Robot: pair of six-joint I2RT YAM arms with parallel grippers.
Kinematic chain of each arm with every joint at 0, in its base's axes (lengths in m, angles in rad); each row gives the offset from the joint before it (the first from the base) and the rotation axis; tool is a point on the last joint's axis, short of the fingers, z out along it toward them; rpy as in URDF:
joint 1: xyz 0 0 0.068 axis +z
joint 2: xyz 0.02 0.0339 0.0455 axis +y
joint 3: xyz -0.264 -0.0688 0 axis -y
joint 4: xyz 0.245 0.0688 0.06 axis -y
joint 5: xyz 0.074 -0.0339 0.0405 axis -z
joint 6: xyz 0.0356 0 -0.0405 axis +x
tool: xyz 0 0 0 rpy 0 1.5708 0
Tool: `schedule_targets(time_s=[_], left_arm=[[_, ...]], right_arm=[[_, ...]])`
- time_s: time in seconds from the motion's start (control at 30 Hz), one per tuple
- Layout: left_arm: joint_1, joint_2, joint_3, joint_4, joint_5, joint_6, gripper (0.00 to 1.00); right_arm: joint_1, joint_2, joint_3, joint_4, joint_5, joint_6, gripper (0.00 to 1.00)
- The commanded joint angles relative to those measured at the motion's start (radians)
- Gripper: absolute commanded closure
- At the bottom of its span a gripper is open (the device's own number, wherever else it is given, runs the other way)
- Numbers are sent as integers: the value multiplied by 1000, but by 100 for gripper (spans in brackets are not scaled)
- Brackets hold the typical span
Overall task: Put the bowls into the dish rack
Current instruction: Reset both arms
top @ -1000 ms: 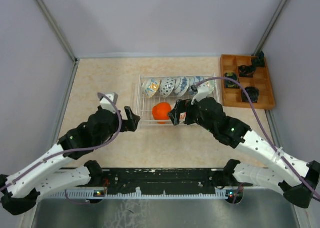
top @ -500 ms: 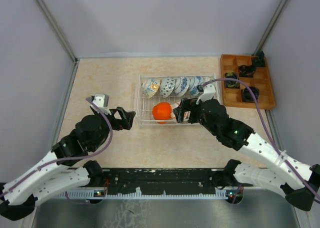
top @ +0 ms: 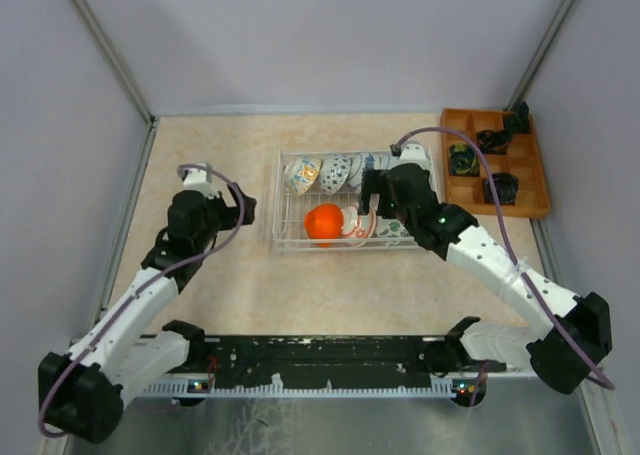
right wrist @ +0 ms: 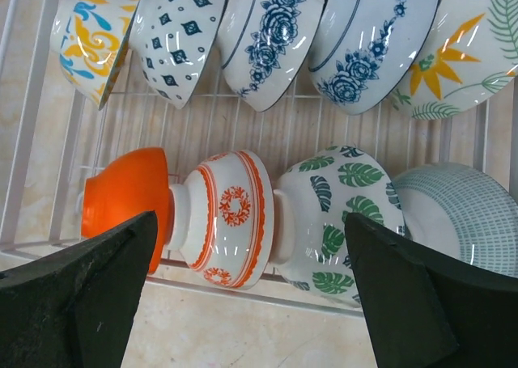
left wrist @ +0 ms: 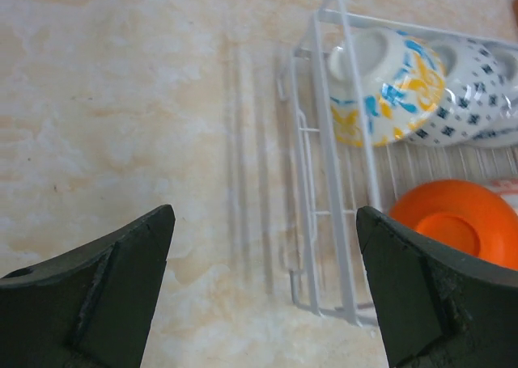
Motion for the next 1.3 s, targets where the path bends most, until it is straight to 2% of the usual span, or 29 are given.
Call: schedule_targets(time_s=[0.0,0.07,0.13,0.23,0.33,0.5,0.57,0.73,0.87,1.13,1.27], left_arm=[[264,94,-50,149,385,-78,1],[322,135,-66,154,395,-111,1],[332,147,-95,195,374,-107,1],[335,172,-105,197,313,-67,0],[340,167,-122,191,278,-36,1],[348,128,-154,174,187,7,1],[352,115,-173,206,192,34,1],[359,151,-201,309,211,88,1],[369,222,-164,334,172,107,1],[392,347,-191,499,79,231,1],[407,368,-216,574,91,242,0]], right_arm=[[-15,-5,17,70,-1,-73,1],[-18,-43,-105,244,-25,-229,1],[-20,-105,-236,407,-20,-385,1],[-77,-216,-413,605,69,-366,1],[-216,-323,-522,653,60,-327,1],[-388,-447,-533,529,33,-387,1],[-464,-461,-530,507,-28,-403,1],[-642,-387,-571,603,-197,-371,1],[-653,-298,-660,817,-214,-365,1],[-652,-29,-789,1279,-228,-360,1],[-652,31,-808,1349,-228,-368,1]])
